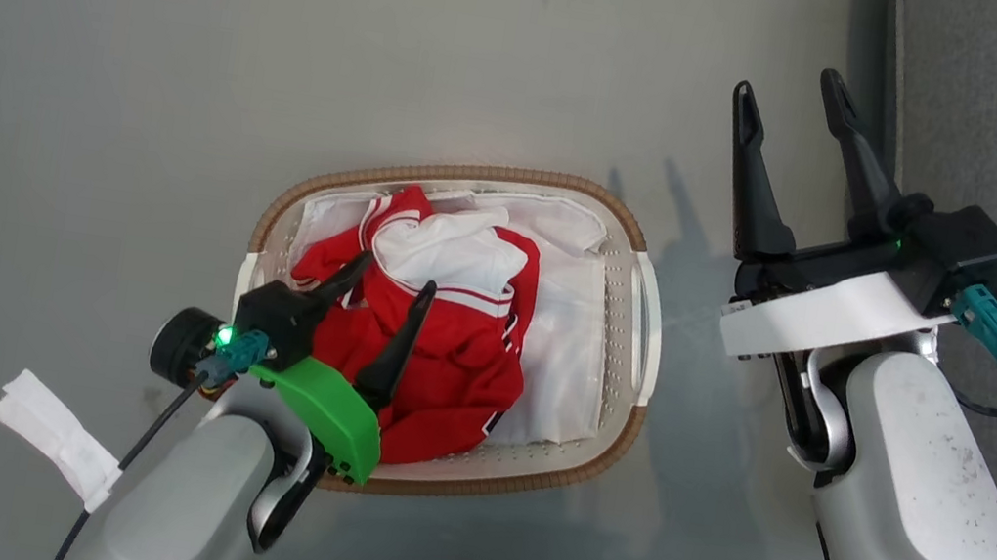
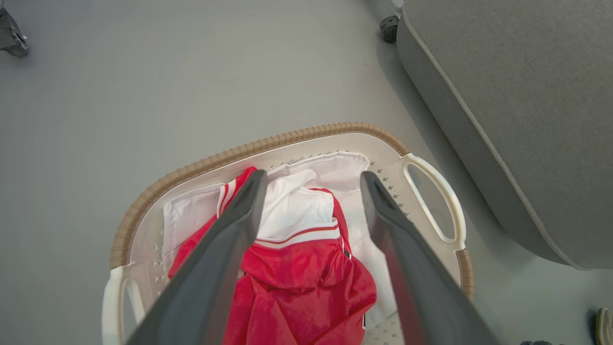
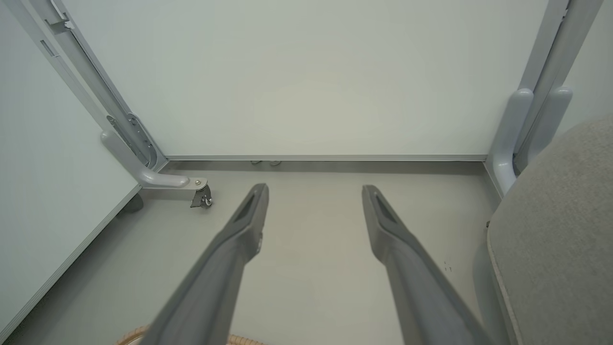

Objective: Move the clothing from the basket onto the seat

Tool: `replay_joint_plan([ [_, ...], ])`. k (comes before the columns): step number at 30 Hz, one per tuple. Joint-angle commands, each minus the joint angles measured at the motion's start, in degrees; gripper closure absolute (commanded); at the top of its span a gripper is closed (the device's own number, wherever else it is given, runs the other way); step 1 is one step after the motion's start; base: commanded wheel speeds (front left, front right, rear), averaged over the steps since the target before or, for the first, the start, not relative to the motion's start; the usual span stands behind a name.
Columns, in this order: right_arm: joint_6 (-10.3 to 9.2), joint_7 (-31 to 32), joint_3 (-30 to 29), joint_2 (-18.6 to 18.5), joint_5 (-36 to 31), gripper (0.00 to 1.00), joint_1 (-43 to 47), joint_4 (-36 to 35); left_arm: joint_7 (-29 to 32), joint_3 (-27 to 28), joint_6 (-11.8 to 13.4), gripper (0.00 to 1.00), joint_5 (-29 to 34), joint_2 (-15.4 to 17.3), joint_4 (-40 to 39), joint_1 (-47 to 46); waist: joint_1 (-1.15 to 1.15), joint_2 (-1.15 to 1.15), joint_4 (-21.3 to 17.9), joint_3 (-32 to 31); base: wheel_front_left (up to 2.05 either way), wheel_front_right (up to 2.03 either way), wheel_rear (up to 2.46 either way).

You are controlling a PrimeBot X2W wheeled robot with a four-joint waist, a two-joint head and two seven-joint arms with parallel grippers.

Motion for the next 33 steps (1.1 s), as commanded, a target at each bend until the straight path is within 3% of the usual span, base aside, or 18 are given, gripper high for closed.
replay_joint_plan([
  [1, -0.08, -0.13, -0.06, -0.22, -0.23, 0.00, -1.17, -0.57, -0.03, -0.33, 0.01, 0.00, -0.54, 0.62, 0.92, -2.26, 0.00, 0.00, -1.73, 5.31, 0.00, 0.00, 0.00],
  [20, -0.08, -0.13, 0.77, -0.21, -0.01, 0.00, -4.18, -5.20, -0.03, -0.71, 0.01, 0.00, -0.35, 1.47, 20.54, -17.37, 0.00, 0.00, -4.58, 16.60, 0.00, 0.00, 0.00],
  [27, -0.08, -0.13, 1.46, -0.20, 0.90, 0.00, -4.34, -6.44, 0.09, -1.94, -0.30, 0.00, -2.90, 1.62, 22.51, -19.36, 0.00, 0.00, -5.73, 18.99, 0.00, 0.00, 0.00],
  [33, -0.08, -0.13, 1.91, -0.20, 1.24, 0.00, -4.15, -6.36, 0.44, -6.75, -0.79, 0.00, -6.72, 1.93, 20.95, -19.77, 0.00, 0.00, -6.07, 20.10, 0.00, 0.00, 0.00],
])
